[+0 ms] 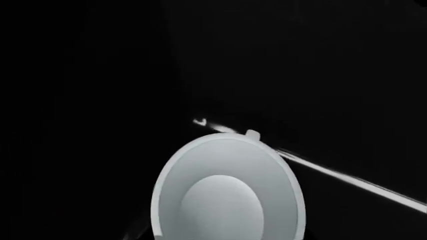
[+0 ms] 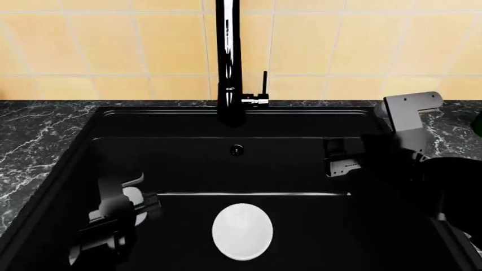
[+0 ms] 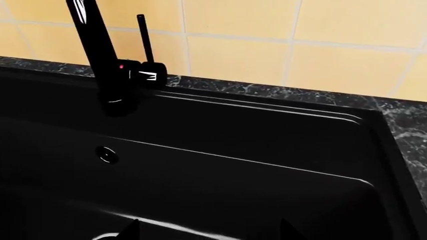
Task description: Pick the cup and bowl from the sink and place them on the counter for drying.
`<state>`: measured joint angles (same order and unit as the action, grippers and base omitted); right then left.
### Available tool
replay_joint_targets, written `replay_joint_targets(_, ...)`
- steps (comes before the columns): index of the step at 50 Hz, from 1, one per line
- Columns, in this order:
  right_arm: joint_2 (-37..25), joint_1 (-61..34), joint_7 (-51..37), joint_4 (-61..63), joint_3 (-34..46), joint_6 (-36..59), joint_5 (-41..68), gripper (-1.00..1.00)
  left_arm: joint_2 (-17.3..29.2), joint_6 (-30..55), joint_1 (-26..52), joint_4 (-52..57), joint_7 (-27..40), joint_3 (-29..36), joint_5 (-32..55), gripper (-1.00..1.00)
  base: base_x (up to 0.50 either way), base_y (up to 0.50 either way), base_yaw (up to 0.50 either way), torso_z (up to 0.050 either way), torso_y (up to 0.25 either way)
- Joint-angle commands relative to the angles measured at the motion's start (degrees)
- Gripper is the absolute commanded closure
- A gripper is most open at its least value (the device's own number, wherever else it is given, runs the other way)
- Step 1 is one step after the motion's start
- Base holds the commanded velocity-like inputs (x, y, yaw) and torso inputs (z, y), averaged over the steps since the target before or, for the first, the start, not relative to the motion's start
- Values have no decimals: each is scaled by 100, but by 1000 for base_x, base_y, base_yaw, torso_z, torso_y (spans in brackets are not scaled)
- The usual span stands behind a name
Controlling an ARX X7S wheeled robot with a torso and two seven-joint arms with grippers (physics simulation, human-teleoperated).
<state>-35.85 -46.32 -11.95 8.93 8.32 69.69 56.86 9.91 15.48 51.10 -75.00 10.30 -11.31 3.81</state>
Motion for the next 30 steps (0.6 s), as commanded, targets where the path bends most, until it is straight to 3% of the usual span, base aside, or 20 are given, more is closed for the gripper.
replay_joint_targets(1, 9, -24, 15, -30, 37, -38, 4, -100, -16, -233, 25, 8, 14, -197, -167, 100, 0, 0, 0, 0, 0)
replay_joint_targets(4, 0, -77, 0, -25, 31, -10, 24, -100, -62, -190, -82, 232, -54, -162, -191, 100, 0, 0, 0, 0, 0)
replay_joint_targets(7, -12, -90, -5, -18, 38, 7, 37, -100, -286, 1225, -1030, 2611, -46, -177, -123, 100, 0, 0, 0, 0, 0)
replay_joint_targets(13, 20, -224, 24, -88, 109, -4, 6, -100, -355, 2867, -1717, 5059, -44, -146, -48, 100, 0, 0, 0, 0, 2)
replay_joint_targets(19, 87, -212, 106, -173, 209, -147, -81, -100, -437, 3926, -1892, 6576, -97, 64, 28, 100, 0, 0, 0, 0, 0)
replay_joint_targets(30, 6, -74, 78, -109, 72, -177, 24, -100, -347, 5437, -1773, 8414, -192, 226, 286, 100, 0, 0, 0, 0, 0)
